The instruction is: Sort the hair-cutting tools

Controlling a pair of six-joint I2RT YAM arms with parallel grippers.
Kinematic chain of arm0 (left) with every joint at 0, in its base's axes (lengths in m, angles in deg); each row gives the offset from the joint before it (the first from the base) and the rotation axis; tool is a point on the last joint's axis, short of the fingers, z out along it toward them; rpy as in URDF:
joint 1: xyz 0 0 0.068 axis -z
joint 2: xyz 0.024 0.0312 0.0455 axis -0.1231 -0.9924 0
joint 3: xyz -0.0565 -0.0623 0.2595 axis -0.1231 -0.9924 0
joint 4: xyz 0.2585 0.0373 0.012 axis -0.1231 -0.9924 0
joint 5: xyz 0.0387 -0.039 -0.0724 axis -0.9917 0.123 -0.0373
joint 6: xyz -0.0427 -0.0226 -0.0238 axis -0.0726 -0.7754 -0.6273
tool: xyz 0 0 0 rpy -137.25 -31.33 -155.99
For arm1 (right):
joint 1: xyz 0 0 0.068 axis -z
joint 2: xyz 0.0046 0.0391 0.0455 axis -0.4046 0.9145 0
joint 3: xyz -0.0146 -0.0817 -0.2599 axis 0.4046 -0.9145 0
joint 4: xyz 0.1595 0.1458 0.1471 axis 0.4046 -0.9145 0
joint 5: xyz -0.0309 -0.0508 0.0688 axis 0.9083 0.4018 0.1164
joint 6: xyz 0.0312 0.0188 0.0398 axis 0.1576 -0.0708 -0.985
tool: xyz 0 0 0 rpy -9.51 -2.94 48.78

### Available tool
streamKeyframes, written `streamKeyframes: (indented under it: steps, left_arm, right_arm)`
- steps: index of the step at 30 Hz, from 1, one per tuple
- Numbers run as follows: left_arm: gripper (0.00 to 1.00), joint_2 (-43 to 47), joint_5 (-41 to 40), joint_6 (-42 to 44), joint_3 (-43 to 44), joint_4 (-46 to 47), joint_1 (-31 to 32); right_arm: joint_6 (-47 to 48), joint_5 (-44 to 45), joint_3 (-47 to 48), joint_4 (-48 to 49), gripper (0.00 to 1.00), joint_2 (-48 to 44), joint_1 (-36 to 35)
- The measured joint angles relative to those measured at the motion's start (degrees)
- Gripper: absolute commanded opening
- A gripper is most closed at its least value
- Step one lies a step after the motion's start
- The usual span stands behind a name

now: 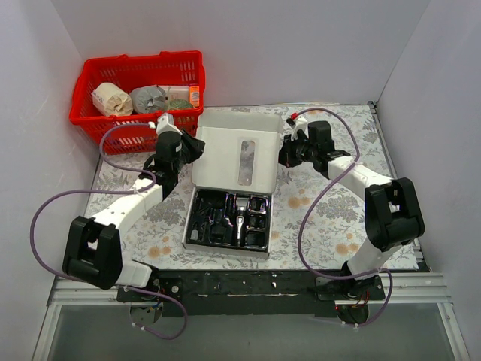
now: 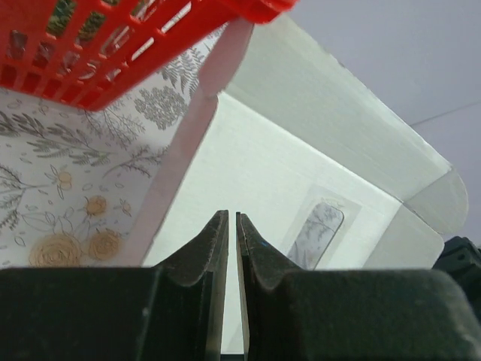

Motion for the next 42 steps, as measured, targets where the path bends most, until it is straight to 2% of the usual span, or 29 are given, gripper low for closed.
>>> streamKeyframes:
  steps: [7,15,18,21,27,34,36,42]
  left_arm:
    - [0.09,4.39,1.31,-0.85,-3.56,0.28,1.14]
    - [0.10,7.08,0.31,-0.46,-3.56,-2.03,1.16]
    - [0.10,8.31,-3.17,0.09,-2.12,-7.04,1.18]
    - [0.10,7.08,-8.13,1.01,4.09,-14.51,1.20]
    - [0.09,3.28,-17.16,2.84,11.54,-22.10,1.20]
    - [0.05,-4.85,-22.93,2.54,12.04,-30.77,0.15]
    - [0.00,-5.38,-23.19,1.99,11.04,-33.24,-0.72]
    - [0.00,-4.94,-23.26,0.33,7.74,-39.71,-2.29]
  right_arm:
    - [0.55,3.08,-2.51,-0.59,0.01,-4.26,-2.29]
    - [0.17,10.93,0.11,-6.49,0.01,-3.10,-2.49]
    - [-0.07,14.75,0.13,-8.68,0.01,-2.97,-2.60]
    - [-0.42,18.40,0.13,-10.23,0.01,-2.99,-2.62]
    - [-0.61,22.62,0.13,-13.31,0.01,-4.59,-2.62]
    - [-2.08,26.10,-3.87,-16.90,0.01,-13.60,-4.79]
    - [-2.78,27.23,-6.21,-17.77,0.01,-16.11,-6.40]
    - [-6.97,29.86,-15.10,-21.00,0.01,-22.12,-12.61]
